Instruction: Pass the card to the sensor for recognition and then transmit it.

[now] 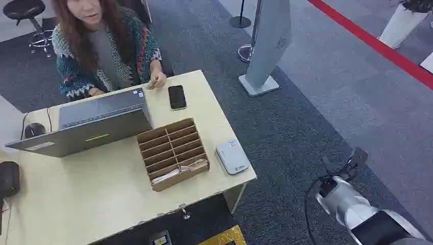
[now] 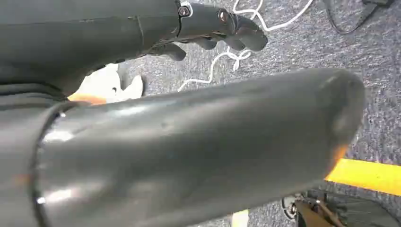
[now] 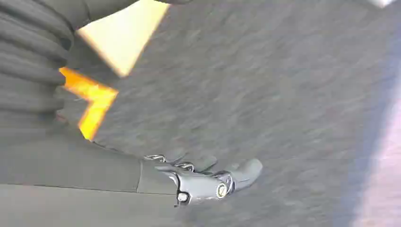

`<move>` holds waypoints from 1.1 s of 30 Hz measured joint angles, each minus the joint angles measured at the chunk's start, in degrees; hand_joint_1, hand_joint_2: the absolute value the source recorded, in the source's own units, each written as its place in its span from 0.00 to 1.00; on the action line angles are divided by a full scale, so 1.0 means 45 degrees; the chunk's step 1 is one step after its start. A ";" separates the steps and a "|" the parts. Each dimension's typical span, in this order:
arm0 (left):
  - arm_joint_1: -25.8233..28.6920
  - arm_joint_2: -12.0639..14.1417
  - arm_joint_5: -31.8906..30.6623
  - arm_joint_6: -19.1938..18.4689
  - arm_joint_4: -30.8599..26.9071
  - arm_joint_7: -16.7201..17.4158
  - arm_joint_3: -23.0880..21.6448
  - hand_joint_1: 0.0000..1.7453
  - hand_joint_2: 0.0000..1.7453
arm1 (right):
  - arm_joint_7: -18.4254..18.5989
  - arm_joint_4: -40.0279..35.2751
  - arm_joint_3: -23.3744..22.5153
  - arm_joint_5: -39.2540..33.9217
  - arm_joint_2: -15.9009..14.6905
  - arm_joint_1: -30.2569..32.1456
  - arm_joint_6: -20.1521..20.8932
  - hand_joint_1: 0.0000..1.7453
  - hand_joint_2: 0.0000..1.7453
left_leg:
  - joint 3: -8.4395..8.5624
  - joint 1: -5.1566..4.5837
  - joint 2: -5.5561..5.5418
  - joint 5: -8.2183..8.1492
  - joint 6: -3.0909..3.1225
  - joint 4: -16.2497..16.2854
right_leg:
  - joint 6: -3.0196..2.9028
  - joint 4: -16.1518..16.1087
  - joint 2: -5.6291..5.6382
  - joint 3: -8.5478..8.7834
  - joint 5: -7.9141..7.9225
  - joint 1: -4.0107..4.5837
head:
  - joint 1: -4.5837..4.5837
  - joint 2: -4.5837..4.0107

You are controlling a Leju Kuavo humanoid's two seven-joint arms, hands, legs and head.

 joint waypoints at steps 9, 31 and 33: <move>-0.0002 -0.0063 0.0097 0.0053 0.0005 -0.0228 0.0019 0.00 0.00 | 0.3565 -0.4381 -0.4455 1.2141 0.0731 -0.1291 -0.0034 0.00 0.00 | -0.0022 -0.0004 -0.0081 0.0034 0.0021 0.0000 | 0.0004 0.0026 -0.0071 0.0011 0.0008 -0.0004 | -0.0005 0.0000; -0.0049 -0.0175 -0.1506 -0.0024 0.0010 -0.0233 -0.0403 0.00 0.00 | 0.6871 -1.5705 -0.2139 3.2117 0.1585 -0.1827 0.1875 0.00 1.00 | -0.0047 -0.0036 -0.0150 0.0071 0.0048 0.0003 | 0.0005 0.0030 -0.0131 -0.0004 0.0002 -0.0025 | -0.0010 -0.0004; -0.0082 -0.0175 -0.1598 -0.0102 0.0005 -0.0233 -0.0510 0.00 0.00 | 0.7262 -1.5910 -0.0947 3.3089 0.1283 -0.1939 0.3126 0.00 1.00 | -0.0051 -0.0035 -0.0153 0.0072 0.0048 0.0002 | 0.0006 0.0031 -0.0135 -0.0004 0.0002 -0.0024 | -0.0005 0.0000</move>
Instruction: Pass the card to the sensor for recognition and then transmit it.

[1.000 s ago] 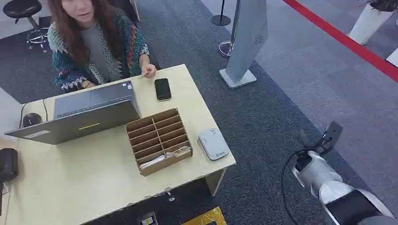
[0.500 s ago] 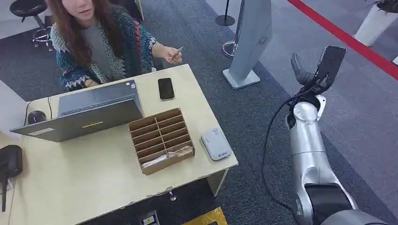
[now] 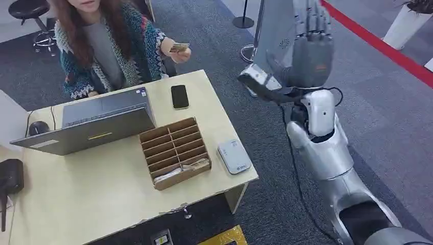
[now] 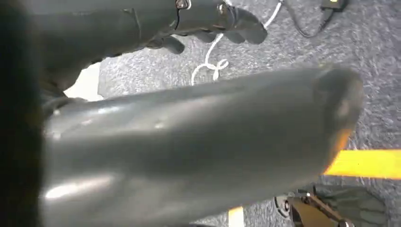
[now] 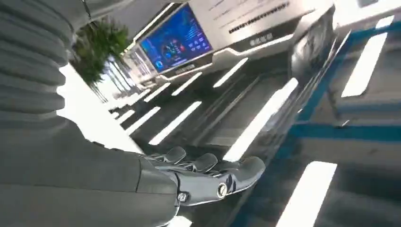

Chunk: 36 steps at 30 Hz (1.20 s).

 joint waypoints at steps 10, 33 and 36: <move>-0.0027 0.0107 -0.0185 -0.0340 0.0005 0.0000 -0.0286 0.00 0.00 | 0.0029 0.0456 0.5210 -0.1194 -0.0787 -0.2144 0.4518 0.00 1.00 | -0.0011 0.0000 -0.0001 0.0001 0.0000 0.0000 | 0.0000 0.0005 0.0001 -0.0021 0.0000 0.0000 | 0.0000 0.0000; -0.0044 0.0180 -0.0282 -0.0481 0.0005 0.0117 -0.0403 0.00 0.00 | 0.0734 0.1982 0.8502 -0.2939 -0.0909 -0.3545 0.5014 1.00 1.00 | -0.0041 -0.0001 0.0003 0.0001 0.0000 0.0000 | 0.0000 0.0004 0.0011 -0.0058 0.0000 -0.0001 | 0.0000 0.0000; -0.0044 0.0180 -0.0282 -0.0481 0.0005 0.0116 -0.0403 0.00 0.00 | 0.0787 0.2098 0.8628 -0.2963 -0.0909 -0.3618 0.5014 1.00 1.00 | -0.0040 -0.0001 0.0004 0.0001 0.0000 0.0001 | 0.0000 0.0004 0.0014 -0.0059 0.0000 -0.0001 | 0.0000 0.0000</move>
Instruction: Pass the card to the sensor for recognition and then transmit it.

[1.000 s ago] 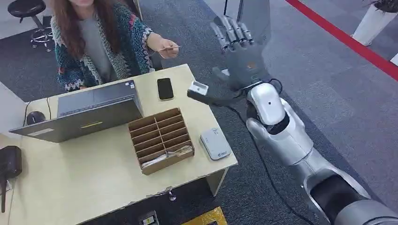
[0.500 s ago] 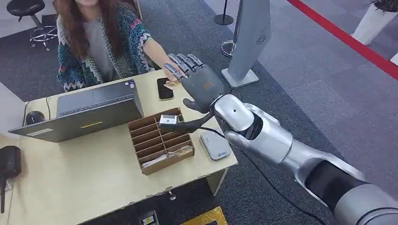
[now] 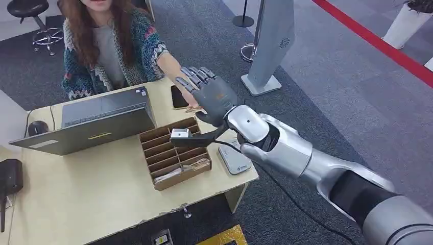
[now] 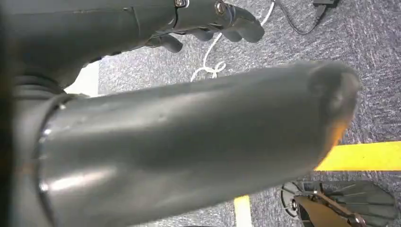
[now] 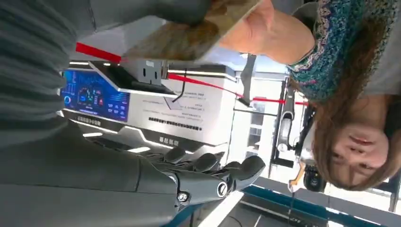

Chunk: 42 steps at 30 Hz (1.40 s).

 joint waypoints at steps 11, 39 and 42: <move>-0.0025 0.0034 -0.0107 -0.0053 0.0000 0.0000 0.0000 0.00 0.00 | 0.0126 0.0214 0.0058 -0.0481 0.0000 -0.0004 0.0102 1.00 1.00 | 0.0001 0.0000 0.0000 0.0000 0.0000 0.0001 | 0.0000 0.0000 -0.0001 -0.0001 0.0000 0.0000 | 0.0000 0.0000; 0.0002 0.0034 0.0476 0.0024 0.0000 0.0087 0.0024 0.00 0.00 | 0.0369 0.0408 -0.1427 -0.2758 -0.0859 0.1550 -0.0238 1.00 1.00 | 0.0000 0.0000 0.0038 -0.0003 0.0001 0.0004 | 0.0000 -0.0003 0.0023 -0.0019 0.0000 -0.0002 | 0.0000 0.0000; 0.0009 0.0029 0.0568 0.0029 0.0000 0.0088 0.0044 0.00 0.00 | 0.0379 0.0510 -0.1699 -0.3002 -0.1112 0.1992 -0.0189 1.00 1.00 | -0.0003 0.0000 0.0036 -0.0003 0.0001 0.0003 | 0.0000 -0.0003 0.0020 -0.0018 0.0000 -0.0002 | 0.0000 0.0000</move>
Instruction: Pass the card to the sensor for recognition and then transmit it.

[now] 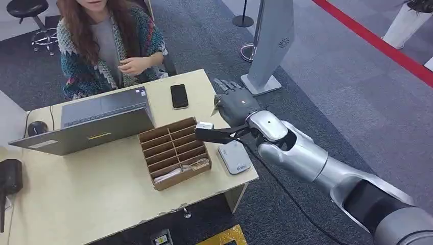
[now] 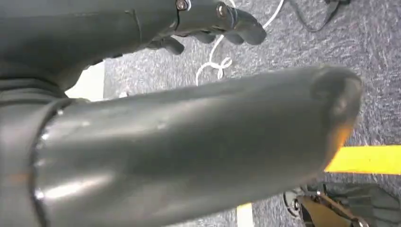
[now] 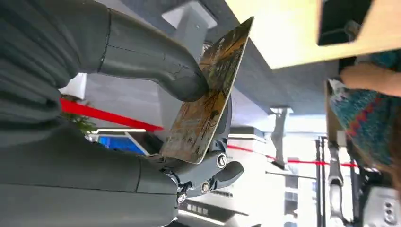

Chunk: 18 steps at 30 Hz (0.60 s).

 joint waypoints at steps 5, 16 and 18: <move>0.0005 -0.0034 0.0121 0.0034 0.0000 -0.0063 0.0078 0.00 0.00 | 0.0000 0.0375 -0.0180 -0.0302 -0.0180 0.0651 -0.0015 1.00 1.00 | 0.0002 0.0002 0.0003 0.0000 0.0000 0.0000 | 0.0000 0.0001 0.0001 -0.0001 0.0000 0.0001 | 0.0000 0.0000; 0.0002 -0.0092 0.0034 0.0024 0.0000 -0.0073 0.0102 0.00 0.00 | -0.0034 0.1225 -0.0122 -0.0389 -0.0083 0.1589 0.0131 1.00 1.00 | -0.0003 0.0001 0.0002 0.0000 -0.0001 -0.0001 | 0.0000 0.0001 0.0002 0.0002 0.0000 0.0002 | 0.0000 -0.0005; 0.0002 -0.0087 0.0019 0.0024 0.0000 -0.0073 0.0102 0.00 0.00 | -0.0039 0.1370 -0.0073 -0.0389 -0.0025 0.1671 0.0184 1.00 1.00 | -0.0002 0.0000 0.0002 0.0000 -0.0001 -0.0001 | 0.0000 0.0001 0.0002 0.0001 0.0000 0.0001 | 0.0000 0.0000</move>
